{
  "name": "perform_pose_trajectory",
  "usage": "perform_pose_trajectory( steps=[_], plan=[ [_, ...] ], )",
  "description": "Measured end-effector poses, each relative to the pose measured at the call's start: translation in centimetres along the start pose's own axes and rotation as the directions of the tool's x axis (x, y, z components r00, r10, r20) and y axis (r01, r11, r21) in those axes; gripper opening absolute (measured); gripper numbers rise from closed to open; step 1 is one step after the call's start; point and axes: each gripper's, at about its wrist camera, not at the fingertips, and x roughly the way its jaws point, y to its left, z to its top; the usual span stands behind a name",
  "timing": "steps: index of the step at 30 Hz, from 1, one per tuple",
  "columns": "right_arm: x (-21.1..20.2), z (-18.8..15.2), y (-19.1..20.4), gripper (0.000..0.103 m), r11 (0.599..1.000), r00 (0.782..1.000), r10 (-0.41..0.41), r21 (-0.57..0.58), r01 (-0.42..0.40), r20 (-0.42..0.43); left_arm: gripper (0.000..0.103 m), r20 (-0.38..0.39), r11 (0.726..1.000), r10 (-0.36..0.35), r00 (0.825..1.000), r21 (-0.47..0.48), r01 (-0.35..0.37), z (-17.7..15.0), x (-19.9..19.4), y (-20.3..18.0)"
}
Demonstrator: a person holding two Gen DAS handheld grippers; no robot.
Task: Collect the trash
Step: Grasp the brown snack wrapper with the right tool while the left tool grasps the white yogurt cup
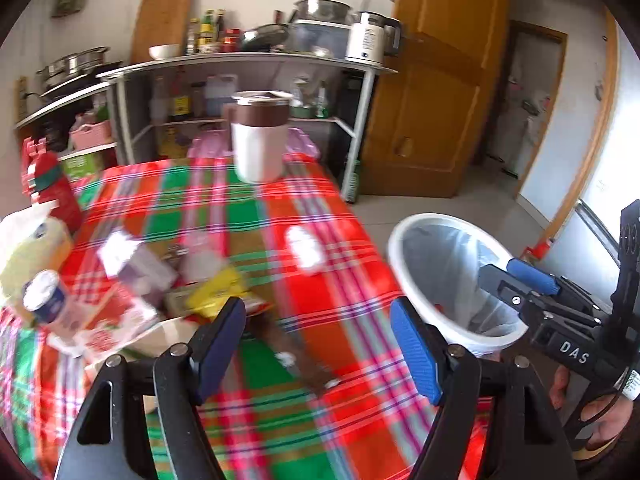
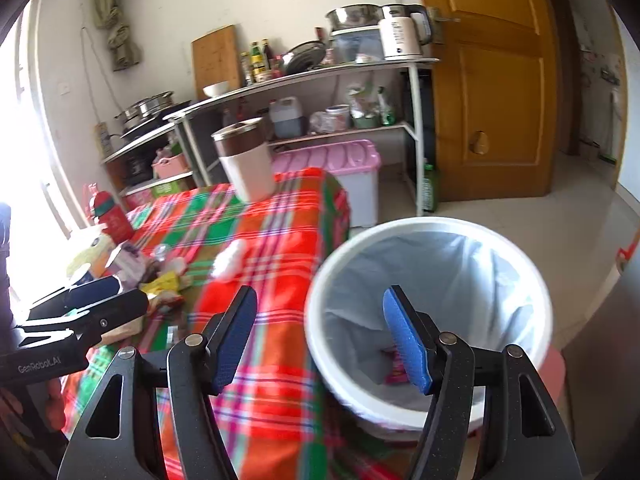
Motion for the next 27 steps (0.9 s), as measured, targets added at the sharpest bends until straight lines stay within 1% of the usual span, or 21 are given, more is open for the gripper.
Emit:
perform_pose_trajectory(
  steps=[6,9,12,15,19,23,25,27],
  plan=[
    [2.0,-0.8,4.5,0.066,0.996,0.997,0.057,-0.063,-0.061,-0.059,0.077,0.024,0.991,0.107,0.994,-0.083,-0.105,-1.7,-2.4,6.1],
    [3.4,-1.2,6.4,0.066,0.993,0.993,0.074,-0.085,-0.083,-0.096,0.077,0.027,0.98,0.14,0.99,-0.145,-0.135,-2.3,-3.2,9.0],
    [5.0,-1.8,8.2,0.066,0.988,0.986,0.092,-0.114,-0.108,-0.136,0.077,0.024,0.97,0.178,0.984,-0.175,-0.171,-3.2,-3.6,11.5],
    [6.3,-2.4,10.1,0.066,0.98,0.981,0.087,-0.165,-0.116,-0.174,0.077,0.008,0.954,0.211,0.977,-0.218,-0.204,-4.0,-3.8,14.0],
    [8.0,-3.0,12.2,0.066,0.968,0.97,0.096,-0.208,-0.144,-0.223,0.077,-0.012,0.935,0.252,0.968,-0.253,-0.247,-4.7,-3.5,16.8],
    [9.5,-3.3,13.1,0.066,0.964,0.964,0.07,-0.231,-0.132,-0.257,0.078,-0.028,0.927,0.258,0.966,-0.274,-0.256,-5.0,-3.0,19.0],
    [10.2,-3.4,13.5,0.062,0.965,0.961,0.056,-0.232,-0.122,-0.272,0.078,-0.031,0.924,0.275,0.961,-0.266,-0.273,-4.8,-2.5,19.7],
    [10.6,-3.5,13.7,0.049,0.964,0.959,0.042,-0.241,-0.112,-0.28,0.078,-0.042,0.923,0.281,0.959,-0.263,-0.282,-4.7,-2.1,20.3]
  ],
)
